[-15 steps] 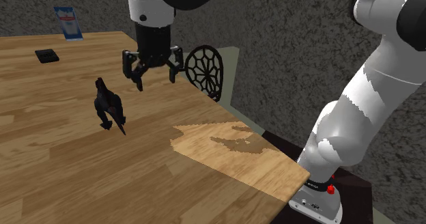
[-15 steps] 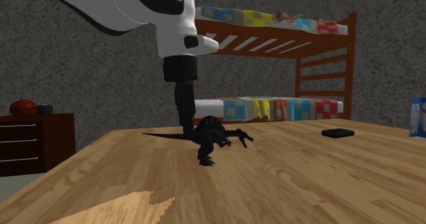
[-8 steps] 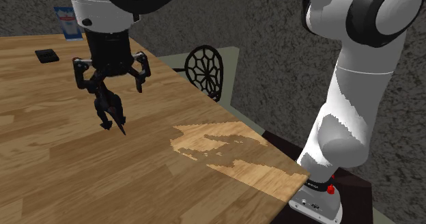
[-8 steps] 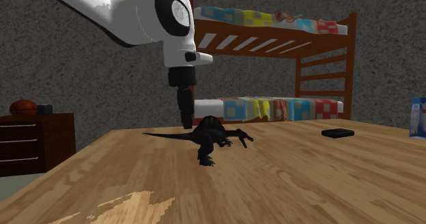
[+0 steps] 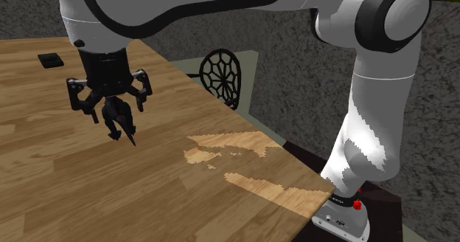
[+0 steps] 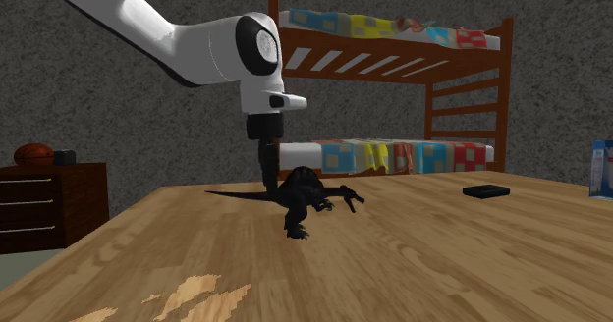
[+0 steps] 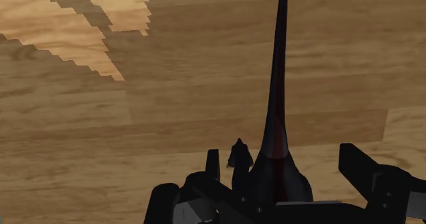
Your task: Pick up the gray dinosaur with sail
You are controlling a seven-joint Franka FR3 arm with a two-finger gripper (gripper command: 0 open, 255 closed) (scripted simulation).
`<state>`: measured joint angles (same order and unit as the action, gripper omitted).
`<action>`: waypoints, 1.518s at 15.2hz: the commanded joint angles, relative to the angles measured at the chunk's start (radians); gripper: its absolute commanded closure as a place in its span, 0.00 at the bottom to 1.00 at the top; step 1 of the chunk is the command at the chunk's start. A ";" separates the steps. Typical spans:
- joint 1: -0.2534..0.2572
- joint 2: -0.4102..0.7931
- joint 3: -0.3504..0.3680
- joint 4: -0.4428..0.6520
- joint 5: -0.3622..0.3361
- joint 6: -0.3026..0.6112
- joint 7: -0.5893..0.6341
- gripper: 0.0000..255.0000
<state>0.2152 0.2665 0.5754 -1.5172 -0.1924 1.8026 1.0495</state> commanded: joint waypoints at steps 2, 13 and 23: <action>-0.004 -0.002 -0.001 -0.038 0.000 0.036 0.002 0.00; -0.004 -0.002 -0.001 -0.037 0.000 0.036 0.002 1.00; 0.014 0.012 0.003 0.115 -0.004 -0.104 -0.004 1.00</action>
<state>0.2283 0.2766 0.5787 -1.4186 -0.1961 1.7135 1.0477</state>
